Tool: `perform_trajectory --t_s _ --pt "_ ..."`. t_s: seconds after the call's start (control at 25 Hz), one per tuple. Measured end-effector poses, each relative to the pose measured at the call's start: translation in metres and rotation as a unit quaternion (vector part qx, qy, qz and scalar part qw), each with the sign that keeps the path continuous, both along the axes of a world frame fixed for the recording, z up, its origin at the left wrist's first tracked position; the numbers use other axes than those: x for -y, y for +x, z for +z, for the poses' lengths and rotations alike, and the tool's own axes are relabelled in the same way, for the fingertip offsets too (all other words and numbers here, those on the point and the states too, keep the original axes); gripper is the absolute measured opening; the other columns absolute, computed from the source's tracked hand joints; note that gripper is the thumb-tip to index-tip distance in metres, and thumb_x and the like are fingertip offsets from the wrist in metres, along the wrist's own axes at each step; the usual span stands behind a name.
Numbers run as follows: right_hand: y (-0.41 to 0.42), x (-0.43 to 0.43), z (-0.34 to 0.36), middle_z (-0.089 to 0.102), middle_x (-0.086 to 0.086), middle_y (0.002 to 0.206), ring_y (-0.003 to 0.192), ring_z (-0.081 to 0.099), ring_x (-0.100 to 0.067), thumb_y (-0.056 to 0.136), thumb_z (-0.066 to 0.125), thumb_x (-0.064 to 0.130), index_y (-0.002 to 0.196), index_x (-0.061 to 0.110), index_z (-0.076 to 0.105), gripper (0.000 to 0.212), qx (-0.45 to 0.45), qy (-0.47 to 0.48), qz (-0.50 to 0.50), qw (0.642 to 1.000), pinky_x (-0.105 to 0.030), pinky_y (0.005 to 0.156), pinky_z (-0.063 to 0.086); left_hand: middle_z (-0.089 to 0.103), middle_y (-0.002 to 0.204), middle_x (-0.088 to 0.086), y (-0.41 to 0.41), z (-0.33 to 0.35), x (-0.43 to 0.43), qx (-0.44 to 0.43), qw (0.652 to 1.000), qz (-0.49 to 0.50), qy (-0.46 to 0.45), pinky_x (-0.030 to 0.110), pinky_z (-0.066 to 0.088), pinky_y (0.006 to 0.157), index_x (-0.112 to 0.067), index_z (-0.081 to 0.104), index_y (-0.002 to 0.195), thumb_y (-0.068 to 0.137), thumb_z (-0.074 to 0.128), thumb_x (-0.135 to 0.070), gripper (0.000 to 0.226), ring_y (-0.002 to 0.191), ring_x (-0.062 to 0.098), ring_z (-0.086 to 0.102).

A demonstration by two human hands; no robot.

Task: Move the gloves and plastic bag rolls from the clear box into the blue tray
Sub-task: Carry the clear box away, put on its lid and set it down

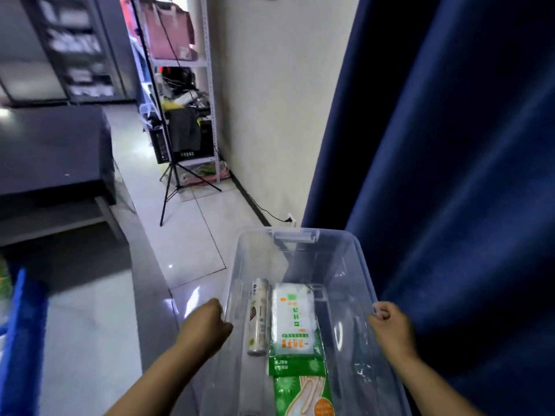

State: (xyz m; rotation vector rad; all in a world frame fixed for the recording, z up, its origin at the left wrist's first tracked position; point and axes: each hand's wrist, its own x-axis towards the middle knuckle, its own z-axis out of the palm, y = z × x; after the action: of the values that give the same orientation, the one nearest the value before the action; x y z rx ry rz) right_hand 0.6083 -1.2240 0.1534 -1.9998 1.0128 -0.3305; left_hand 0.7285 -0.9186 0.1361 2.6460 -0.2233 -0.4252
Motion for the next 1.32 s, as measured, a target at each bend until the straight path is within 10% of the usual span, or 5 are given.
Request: perform_trajectory --t_s 0.2,0.4,1.32 --pt "0.119 0.030 -0.011 0.054 -0.030 0.071 0.060 0.049 -0.031 0.079 0.058 -0.006 0.091 -0.012 0.059 0.014 -0.009 0.012 0.073 0.997 -0.026 0.055 0.033 0.065 0.095 0.014 0.067 -0.001 0.011 -0.019 0.995 0.097 0.010 0.033 0.046 0.069 -0.006 0.053 0.089 0.076 0.058 -0.019 0.019 0.088 0.033 0.060" --pt "0.224 0.026 -0.025 0.047 -0.006 0.059 0.049 0.041 -0.016 0.082 0.058 -0.003 0.078 0.005 0.058 0.009 -0.013 0.031 0.133 0.991 -0.024 0.049 0.035 0.062 0.095 0.014 0.145 -0.013 0.009 -0.012 0.986 0.165 0.035 0.029 0.034 0.061 -0.011 0.047 0.082 0.077 0.056 -0.016 0.012 0.089 0.033 0.058" --pt "0.858 -0.009 -0.021 0.062 -0.013 0.083 0.079 0.058 -0.028 0.081 0.060 0.006 0.097 0.000 0.062 0.018 -0.011 0.031 0.361 0.932 -0.029 0.073 0.042 0.055 0.089 0.000 0.635 -0.010 -0.022 -0.026 0.921 0.387 0.036 0.025 0.034 0.056 -0.014 0.053 0.103 0.081 0.056 -0.024 0.025 0.075 0.016 0.048"
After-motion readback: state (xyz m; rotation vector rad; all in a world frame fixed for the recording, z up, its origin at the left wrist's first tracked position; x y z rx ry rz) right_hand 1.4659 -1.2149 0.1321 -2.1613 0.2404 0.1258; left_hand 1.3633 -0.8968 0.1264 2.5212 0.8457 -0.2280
